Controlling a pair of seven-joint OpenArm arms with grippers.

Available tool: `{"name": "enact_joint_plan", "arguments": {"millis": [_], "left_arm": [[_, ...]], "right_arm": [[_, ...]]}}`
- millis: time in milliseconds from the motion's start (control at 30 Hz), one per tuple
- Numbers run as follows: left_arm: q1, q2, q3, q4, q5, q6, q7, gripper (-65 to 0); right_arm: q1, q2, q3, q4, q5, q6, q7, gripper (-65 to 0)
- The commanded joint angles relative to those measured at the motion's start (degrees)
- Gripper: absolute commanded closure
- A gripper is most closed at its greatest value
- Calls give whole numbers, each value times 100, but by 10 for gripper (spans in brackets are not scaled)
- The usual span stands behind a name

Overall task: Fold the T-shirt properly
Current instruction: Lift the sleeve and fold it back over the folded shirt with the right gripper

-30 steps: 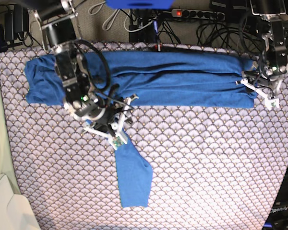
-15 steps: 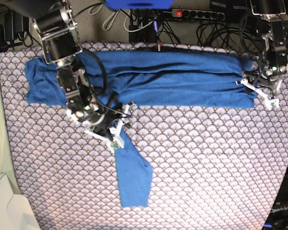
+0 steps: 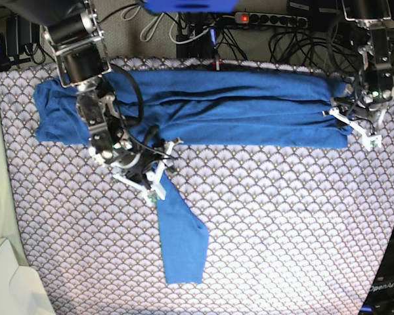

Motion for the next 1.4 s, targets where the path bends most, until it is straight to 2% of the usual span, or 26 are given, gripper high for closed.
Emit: {"name": "enact_joint_plan", "arguments": {"millis": [0,100,300,533,700,800,900,1167,1367], "left_arm": [[23,-3,34,-2,-62,-50,198,-324],[23,5,34,-2,-62,-50,198,-324],[23,76,34,7,-26,-50,189,-324],[23,76,34,16,-26,-50,207,-324],[23,76,34,7,-26,-50,189,-324],[23,76,34,7,-26,-50,189,-324],[23,76,34,7,-26,-50,189,-324],[23,76,34,16,-26,-50,189,-324],[31,76,34,7,-26,-50,189,-324]], "right_arm": [[130,18,53,61,-17,-8,56,-155],[130,18,26,61,-17,-8,56,0],[60,18,44,246,-8,36,39,0],[-617,18,9,1705,-8,36,-14,0],[-1101,-140,-9,2743,10,89,-770,0],[-1523,-219,-35,3490,10,300,-1051,0],[-1918,-378,-193,4052,1,300,-1236,0],[-2560,-553,-756,4246,1,282,-1262,0],[-2674,-633,-905,4220,1,282,-1297,0]]}}
